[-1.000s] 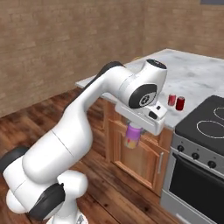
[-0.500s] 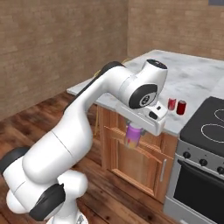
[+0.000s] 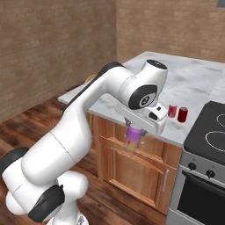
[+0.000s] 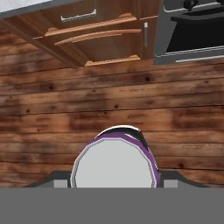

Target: Four empty soda cans are scattered around the kitchen. Gather all the cans and cluster them next to the stove for recycling.

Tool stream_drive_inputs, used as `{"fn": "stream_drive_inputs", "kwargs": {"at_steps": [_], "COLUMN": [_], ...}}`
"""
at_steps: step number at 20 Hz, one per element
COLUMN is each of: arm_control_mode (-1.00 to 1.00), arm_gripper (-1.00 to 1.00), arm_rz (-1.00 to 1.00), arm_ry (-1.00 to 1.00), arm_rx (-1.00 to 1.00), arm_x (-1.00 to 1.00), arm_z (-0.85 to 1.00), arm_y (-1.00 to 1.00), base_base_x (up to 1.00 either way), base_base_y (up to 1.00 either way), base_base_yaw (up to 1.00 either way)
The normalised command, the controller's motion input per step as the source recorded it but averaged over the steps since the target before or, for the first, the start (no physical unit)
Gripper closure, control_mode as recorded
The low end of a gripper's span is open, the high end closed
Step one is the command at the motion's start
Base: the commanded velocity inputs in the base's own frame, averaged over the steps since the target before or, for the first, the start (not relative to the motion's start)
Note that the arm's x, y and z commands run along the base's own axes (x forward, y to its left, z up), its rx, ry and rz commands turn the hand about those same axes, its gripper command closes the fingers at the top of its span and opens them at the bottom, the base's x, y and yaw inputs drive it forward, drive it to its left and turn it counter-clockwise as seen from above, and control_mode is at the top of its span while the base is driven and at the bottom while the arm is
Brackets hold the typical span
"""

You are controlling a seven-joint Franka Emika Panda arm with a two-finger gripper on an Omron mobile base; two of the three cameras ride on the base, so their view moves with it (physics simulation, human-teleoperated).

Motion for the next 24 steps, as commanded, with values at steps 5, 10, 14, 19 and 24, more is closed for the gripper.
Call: {"fn": "stream_drive_inputs", "kwargs": {"at_steps": [5, 10, 14, 19, 24], "arm_control_mode": [1.0, 1.0, 1.0, 1.0, 1.0], "arm_gripper": [1.0, 1.0, 1.0, 1.0, 1.0], "arm_rz": [0.0, 0.0, 0.0, 0.0, 0.0], "arm_ry": [0.0, 0.0, 0.0, 0.0, 0.0], "arm_rx": [0.0, 0.0, 0.0, 0.0, 0.0], "arm_x": [0.0, 0.0, 0.0, 0.0, 0.0], "arm_z": [0.0, 0.0, 0.0, 0.0, 0.0], "arm_y": [0.0, 0.0, 0.0, 0.0, 0.0], "base_base_x": [0.47, 0.52, 0.55, 0.49, 0.34], "base_base_y": [-0.03, 0.0, 0.01, 0.0, 0.0], "base_base_yaw": [-0.03, -0.01, -0.02, -0.03, -0.03]}}
